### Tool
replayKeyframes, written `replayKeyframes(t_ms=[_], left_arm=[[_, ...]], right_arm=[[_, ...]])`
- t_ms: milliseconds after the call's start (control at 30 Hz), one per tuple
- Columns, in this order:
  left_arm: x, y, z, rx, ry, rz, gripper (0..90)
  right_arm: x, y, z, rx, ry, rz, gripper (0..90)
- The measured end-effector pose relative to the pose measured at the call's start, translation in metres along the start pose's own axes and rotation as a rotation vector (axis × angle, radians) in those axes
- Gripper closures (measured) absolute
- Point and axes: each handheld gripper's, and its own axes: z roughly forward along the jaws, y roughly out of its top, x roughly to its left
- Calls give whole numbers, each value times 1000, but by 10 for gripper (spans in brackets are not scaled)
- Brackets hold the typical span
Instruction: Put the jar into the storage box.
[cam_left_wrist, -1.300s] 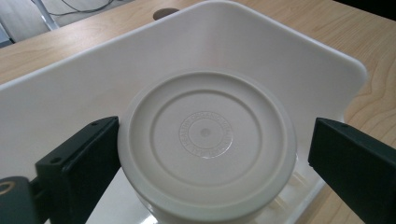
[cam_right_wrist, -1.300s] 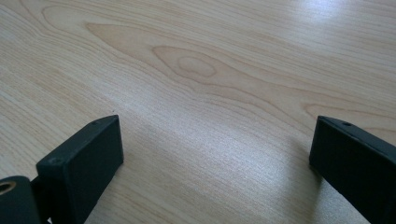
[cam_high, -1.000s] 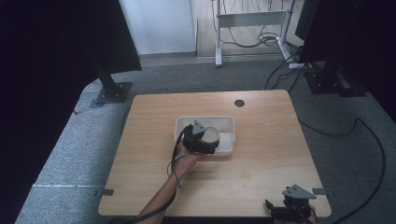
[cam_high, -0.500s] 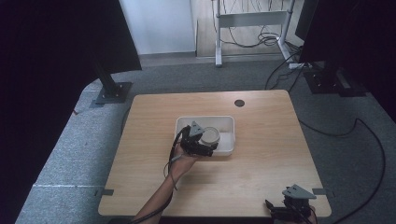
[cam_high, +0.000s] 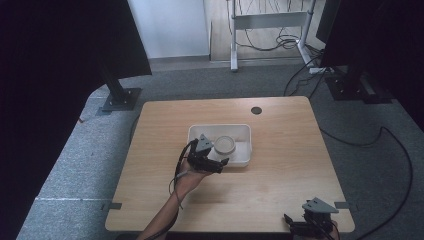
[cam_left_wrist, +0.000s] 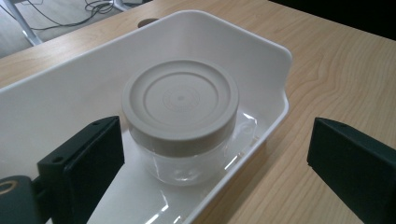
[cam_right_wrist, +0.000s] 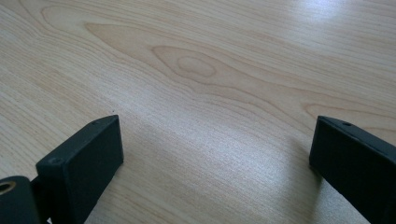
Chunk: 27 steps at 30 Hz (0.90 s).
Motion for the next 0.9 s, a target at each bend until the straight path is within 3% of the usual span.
replayKeyframes(t_ms=[400, 900], left_arm=[[3, -10, -16, -19, -20, -16, 39], [6, -28, -39, -37, -27, -5, 40]], right_arm=[[0, 0, 0, 1, -1, 2, 24], [0, 0, 0, 2, -2, 2, 24]])
